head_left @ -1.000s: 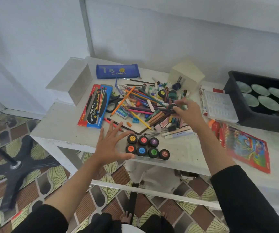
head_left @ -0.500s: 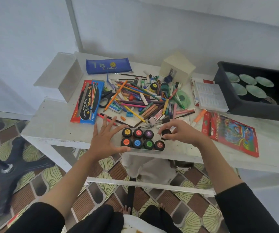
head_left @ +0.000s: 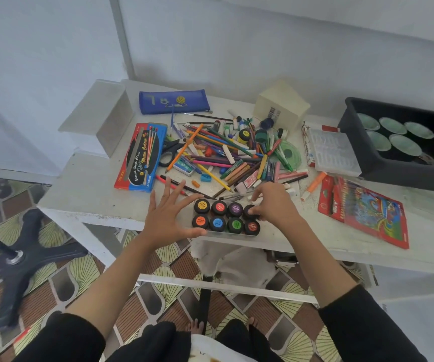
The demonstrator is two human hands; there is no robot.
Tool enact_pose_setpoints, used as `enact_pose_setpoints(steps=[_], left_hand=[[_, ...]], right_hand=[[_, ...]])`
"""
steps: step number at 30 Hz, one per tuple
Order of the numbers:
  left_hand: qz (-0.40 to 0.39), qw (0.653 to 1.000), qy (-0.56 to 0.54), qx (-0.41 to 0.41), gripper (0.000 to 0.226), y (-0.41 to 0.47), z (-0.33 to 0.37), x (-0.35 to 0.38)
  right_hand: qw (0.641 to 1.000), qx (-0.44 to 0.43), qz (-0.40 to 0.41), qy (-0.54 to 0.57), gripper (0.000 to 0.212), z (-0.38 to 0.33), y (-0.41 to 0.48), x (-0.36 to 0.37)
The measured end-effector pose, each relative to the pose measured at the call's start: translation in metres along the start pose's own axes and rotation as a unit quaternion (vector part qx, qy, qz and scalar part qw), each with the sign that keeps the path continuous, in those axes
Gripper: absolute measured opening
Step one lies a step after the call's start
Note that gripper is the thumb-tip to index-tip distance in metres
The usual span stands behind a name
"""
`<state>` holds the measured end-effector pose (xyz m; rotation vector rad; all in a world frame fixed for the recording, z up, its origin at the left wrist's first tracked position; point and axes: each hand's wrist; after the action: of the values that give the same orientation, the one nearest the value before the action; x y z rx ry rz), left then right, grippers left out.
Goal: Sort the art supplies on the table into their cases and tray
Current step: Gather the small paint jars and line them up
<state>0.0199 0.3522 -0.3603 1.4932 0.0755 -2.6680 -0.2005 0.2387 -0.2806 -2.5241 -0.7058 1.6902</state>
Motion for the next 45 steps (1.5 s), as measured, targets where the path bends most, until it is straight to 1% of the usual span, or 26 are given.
enact_pose_setpoints(steps=[3,9,12,15,18,22,25,28,31,33,35,38,39,40,42,43,44,45], left_hand=[[0.003,1.0,0.0,0.002,0.105,0.0,-0.001,0.001],[0.002,1.0,0.013,0.001,0.101,0.001,-0.001,0.001],[0.005,1.0,0.013,0.002,0.103,0.001,-0.001,0.001],[0.003,1.0,0.012,0.001,0.105,0.001,-0.001,0.001],[-0.003,1.0,0.011,0.001,0.105,0.001,-0.001,0.0],[0.01,1.0,-0.002,0.004,0.105,0.002,-0.002,0.002],[0.013,1.0,0.0,0.003,0.106,0.001,-0.001,0.001],[0.008,1.0,-0.004,0.001,0.102,0.002,0.0,0.0],[0.006,1.0,-0.007,0.0,0.099,0.002,-0.002,0.001],[0.002,1.0,-0.008,0.003,0.098,0.002,-0.002,0.0],[-0.003,1.0,-0.008,0.002,0.097,0.003,-0.002,0.0],[-0.014,1.0,-0.005,0.002,0.091,0.002,-0.003,0.0],[-0.013,1.0,-0.01,0.002,0.087,0.002,-0.004,0.0],[-0.013,1.0,-0.016,0.004,0.083,0.002,-0.003,0.001],[-0.012,1.0,-0.024,0.003,0.081,0.002,-0.004,0.001],[-0.009,1.0,-0.025,0.004,0.08,0.002,-0.004,0.002],[-0.006,1.0,-0.024,0.005,0.08,0.002,-0.004,0.002],[-0.003,1.0,-0.022,0.005,0.08,0.002,-0.004,0.003]], right_hand=[[1.0,0.005,0.005,0.01,0.021,0.001,0.001,0.0],[0.992,0.029,-0.026,0.12,0.017,0.009,0.001,-0.007],[0.982,0.058,-0.013,0.18,0.018,0.014,-0.003,-0.007],[0.973,0.098,-0.003,0.21,0.019,0.018,-0.007,-0.004],[0.966,0.13,-0.012,0.224,0.018,0.015,-0.003,-0.005],[0.973,0.136,-0.045,0.181,0.013,0.007,0.003,-0.01],[0.984,0.125,-0.063,0.109,0.007,0.003,0.011,-0.009],[0.993,0.088,-0.076,-0.014,0.02,-0.003,0.019,-0.011],[0.997,0.03,-0.032,-0.057,0.022,-0.014,0.033,-0.025],[0.999,-0.002,0.007,-0.047,0.02,-0.02,0.051,-0.037],[0.999,-0.021,0.028,-0.031,0.02,-0.023,0.075,-0.045],[0.993,-0.055,0.102,-0.022,0.018,-0.02,0.115,-0.05],[0.99,-0.067,0.119,-0.024,0.023,-0.019,0.126,-0.051],[0.988,-0.079,0.124,-0.034,0.032,-0.018,0.136,-0.053],[0.985,-0.105,0.1,-0.092,0.053,-0.02,0.154,-0.052],[0.982,-0.114,0.082,-0.13,0.059,-0.021,0.159,-0.052],[0.977,-0.119,0.067,-0.161,0.062,-0.022,0.164,-0.051],[0.974,-0.122,0.059,-0.183,0.06,-0.024,0.167,-0.048]])
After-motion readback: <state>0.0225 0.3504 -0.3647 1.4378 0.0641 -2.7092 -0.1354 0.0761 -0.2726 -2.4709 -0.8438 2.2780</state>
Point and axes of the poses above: each hand's wrist, its own y-axis towards the middle knuckle, its own x-axis out of the palm, z = x × y
